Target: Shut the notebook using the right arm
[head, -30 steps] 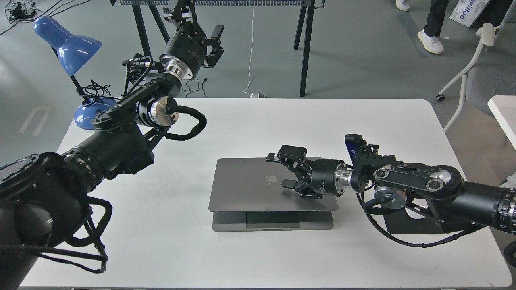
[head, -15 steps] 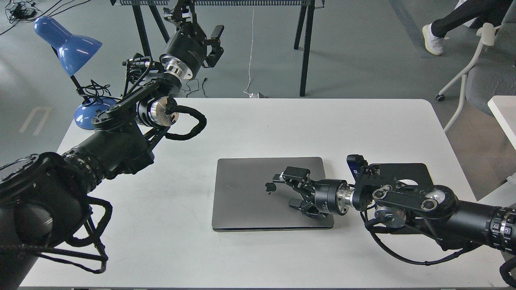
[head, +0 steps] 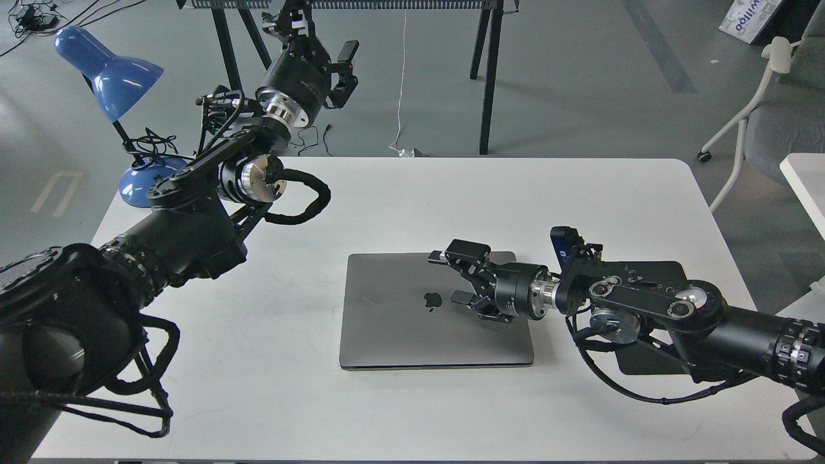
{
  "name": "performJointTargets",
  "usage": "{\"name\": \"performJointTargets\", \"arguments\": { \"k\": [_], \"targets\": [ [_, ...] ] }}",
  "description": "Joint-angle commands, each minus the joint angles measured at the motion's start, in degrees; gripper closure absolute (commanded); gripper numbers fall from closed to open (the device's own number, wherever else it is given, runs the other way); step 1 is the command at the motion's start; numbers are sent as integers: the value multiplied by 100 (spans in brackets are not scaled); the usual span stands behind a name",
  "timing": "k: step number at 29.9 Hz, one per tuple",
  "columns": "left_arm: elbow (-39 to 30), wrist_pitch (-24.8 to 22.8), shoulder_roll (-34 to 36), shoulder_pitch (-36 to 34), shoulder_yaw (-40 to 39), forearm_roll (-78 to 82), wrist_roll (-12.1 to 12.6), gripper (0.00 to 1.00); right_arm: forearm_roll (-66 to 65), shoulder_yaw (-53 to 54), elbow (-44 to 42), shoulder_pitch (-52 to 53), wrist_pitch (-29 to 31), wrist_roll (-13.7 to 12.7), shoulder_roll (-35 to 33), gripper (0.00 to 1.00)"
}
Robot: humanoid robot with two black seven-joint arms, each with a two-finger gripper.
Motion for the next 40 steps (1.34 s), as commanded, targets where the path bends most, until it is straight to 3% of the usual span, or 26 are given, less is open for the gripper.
{"name": "performJointTargets", "arguments": {
  "k": [1, 9, 17, 24, 40],
  "targets": [
    [0, 0, -4, 0, 0, 0, 0, 0, 1, 888, -43, 256, -5, -8, -224, 0],
    [0, 0, -4, 0, 0, 0, 0, 0, 44, 2830, -561, 415, 4, 18, -409, 0],
    [-9, 0, -4, 0, 0, 0, 0, 0, 447, 4176, -1334, 344, 170, 45, 21, 0],
    [0, 0, -4, 0, 0, 0, 0, 0, 1398, 4239, -2152, 327, 636, 53, 250, 0],
    [0, 0, -4, 0, 0, 0, 0, 0, 1442, 4362, -2109, -42, 646, 71, 505, 0]
  ]
}}
